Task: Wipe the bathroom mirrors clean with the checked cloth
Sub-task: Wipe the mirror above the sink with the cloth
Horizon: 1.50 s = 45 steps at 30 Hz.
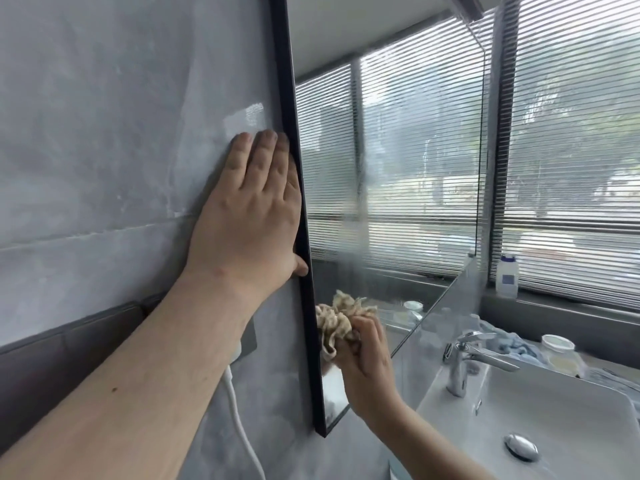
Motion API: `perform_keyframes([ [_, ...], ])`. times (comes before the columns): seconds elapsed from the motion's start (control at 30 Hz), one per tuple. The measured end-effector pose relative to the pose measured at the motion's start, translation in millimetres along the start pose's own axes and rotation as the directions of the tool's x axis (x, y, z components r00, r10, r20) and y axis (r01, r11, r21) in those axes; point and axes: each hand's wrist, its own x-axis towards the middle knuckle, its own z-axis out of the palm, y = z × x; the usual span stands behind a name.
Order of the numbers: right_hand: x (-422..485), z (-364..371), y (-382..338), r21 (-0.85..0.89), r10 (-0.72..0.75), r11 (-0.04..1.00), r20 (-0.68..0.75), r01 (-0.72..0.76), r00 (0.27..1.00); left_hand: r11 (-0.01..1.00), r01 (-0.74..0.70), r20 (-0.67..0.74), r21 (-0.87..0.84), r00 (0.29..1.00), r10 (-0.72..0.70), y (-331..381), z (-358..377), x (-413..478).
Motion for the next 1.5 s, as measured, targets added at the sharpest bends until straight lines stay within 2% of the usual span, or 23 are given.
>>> perform_keyframes([
  [0.2,80.2,0.1,-55.9,0.027,0.017,1.0,-0.068,-0.015,0.998,1.0,-0.006,-0.005,-0.014,1.0,0.006,-0.9,-0.5,-0.2],
  [0.33,163.8,-3.5,-107.4,0.172,0.142,0.978,-0.125,-0.12,0.982,1.0,0.002,-0.019,-0.001,1.0,-0.002,0.1,-1.2,-0.5],
  [0.43,183.5,-4.5,-123.3,0.201,0.13,0.975,-0.146,-0.099,0.981,1.0,0.002,-0.027,0.006,1.0,-0.002,0.6,-0.6,-0.7],
  [0.57,144.4,-3.1,-100.6,0.19,0.109,0.978,-0.088,-0.091,0.99,1.0,0.012,-0.025,0.005,1.0,-0.012,1.4,0.0,-0.4],
  [0.87,-23.1,6.7,-9.2,0.113,0.1,0.989,-0.044,-0.095,0.994,1.0,0.014,-0.015,0.02,1.0,-0.013,0.7,2.5,0.1],
  [1.07,-12.1,5.4,-28.2,0.198,0.278,0.943,-0.031,-0.266,0.96,0.999,0.024,-0.024,0.026,0.999,-0.024,0.4,3.1,0.5],
  [1.3,51.8,4.5,-66.9,0.258,0.238,0.94,-0.021,-0.225,0.971,0.998,0.042,-0.01,0.05,0.999,-0.042,1.4,2.8,-0.1],
  [1.5,-28.3,1.2,-26.8,0.21,0.267,0.941,0.024,-0.266,0.963,0.998,0.052,-0.007,0.047,0.999,-0.051,2.3,1.4,-1.2],
])
